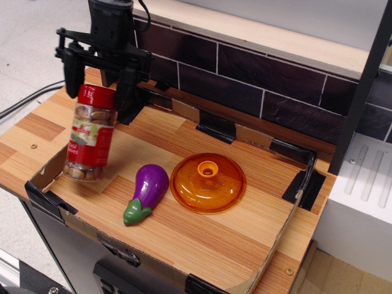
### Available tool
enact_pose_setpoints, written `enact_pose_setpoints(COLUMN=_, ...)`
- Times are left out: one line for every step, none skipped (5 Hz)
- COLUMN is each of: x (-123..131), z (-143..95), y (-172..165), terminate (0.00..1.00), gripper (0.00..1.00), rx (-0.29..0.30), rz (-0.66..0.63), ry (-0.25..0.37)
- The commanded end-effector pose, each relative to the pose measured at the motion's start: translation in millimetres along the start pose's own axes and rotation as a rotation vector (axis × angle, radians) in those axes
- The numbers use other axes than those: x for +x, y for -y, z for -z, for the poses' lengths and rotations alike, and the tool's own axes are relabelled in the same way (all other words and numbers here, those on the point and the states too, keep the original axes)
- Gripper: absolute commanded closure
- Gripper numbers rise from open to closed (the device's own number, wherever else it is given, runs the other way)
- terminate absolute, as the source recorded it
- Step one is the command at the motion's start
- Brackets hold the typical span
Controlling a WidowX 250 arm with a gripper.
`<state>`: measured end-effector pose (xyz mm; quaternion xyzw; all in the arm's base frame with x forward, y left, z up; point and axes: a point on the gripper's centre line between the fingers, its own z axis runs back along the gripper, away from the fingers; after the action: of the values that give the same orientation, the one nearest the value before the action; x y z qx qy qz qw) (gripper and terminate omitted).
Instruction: Topple basil bottle
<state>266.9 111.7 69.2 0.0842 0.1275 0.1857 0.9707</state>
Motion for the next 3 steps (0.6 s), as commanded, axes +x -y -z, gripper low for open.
enact_pose_setpoints(x=26, z=0, y=11, terminate=0.0, gripper=1.0, rx=-0.154, rz=0.05, ry=0.371)
enact_pose_setpoints(x=34, z=4, y=17, terminate=0.0, gripper=1.0, rx=-0.19, rz=0.062, ry=0.529)
enact_pose_setpoints(x=40, z=6, y=20, terminate=0.0, gripper=1.0, rx=-0.232, rz=0.055, ry=0.548)
